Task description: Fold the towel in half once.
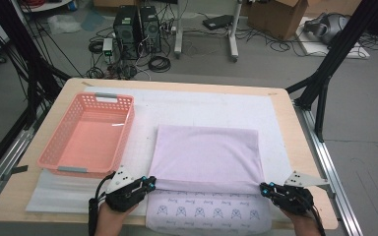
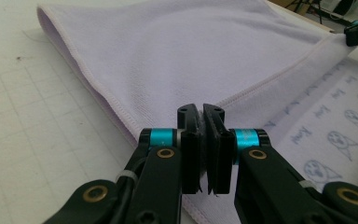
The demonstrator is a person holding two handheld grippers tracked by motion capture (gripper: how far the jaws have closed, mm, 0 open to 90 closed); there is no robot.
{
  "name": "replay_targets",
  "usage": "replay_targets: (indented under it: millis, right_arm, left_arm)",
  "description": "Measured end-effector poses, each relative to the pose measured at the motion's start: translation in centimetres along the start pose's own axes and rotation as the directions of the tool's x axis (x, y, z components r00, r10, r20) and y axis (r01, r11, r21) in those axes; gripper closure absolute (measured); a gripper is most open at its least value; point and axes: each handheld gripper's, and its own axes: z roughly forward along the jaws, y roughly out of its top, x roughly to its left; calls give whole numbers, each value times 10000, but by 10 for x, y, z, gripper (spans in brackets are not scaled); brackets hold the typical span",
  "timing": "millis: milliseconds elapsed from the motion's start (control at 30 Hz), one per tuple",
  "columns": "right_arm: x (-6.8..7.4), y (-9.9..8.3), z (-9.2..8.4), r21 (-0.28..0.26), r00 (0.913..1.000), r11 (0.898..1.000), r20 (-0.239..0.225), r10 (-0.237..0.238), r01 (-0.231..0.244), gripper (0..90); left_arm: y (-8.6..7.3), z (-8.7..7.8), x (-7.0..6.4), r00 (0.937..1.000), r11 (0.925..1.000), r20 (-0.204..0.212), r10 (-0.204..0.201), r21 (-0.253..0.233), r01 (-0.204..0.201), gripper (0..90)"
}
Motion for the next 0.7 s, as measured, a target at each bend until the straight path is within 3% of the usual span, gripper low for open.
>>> replay_targets:
  millis: [233, 400, 567, 600, 667, 700]
  right_arm:
    - [3, -7, -8, 16, 9997, 10000, -225, 15, -15, 839]
    - [9, -14, -12, 321, 9994, 9994, -335, -107, 118, 841]
    - [13, -20, -16, 460, 9987, 9989, -507, -89, 112, 813]
    - [12, -19, -14, 501, 9990, 9987, -456, -41, 64, 742]
    - [10, -18, -14, 353, 9994, 9994, -331, 55, -43, 648]
    - [9, -17, -15, 145, 9996, 9998, -262, 125, -121, 609]
  left_arm:
    - [-5, -8, -7, 9997, 9998, 182, 158, 124, -160, 852]
    - [-11, -14, -12, 9989, 9995, 415, 223, 234, -233, 851]
    - [-13, -14, -15, 9980, 9980, 398, 483, 380, -498, 842]
    - [-13, -12, -14, 9984, 9982, 359, 446, 380, -460, 825]
    - [-11, -10, -9, 9998, 9994, 83, 194, 292, -197, 639]
    - [-9, -10, -7, 9999, 9999, 1, 116, 94, -116, 595]
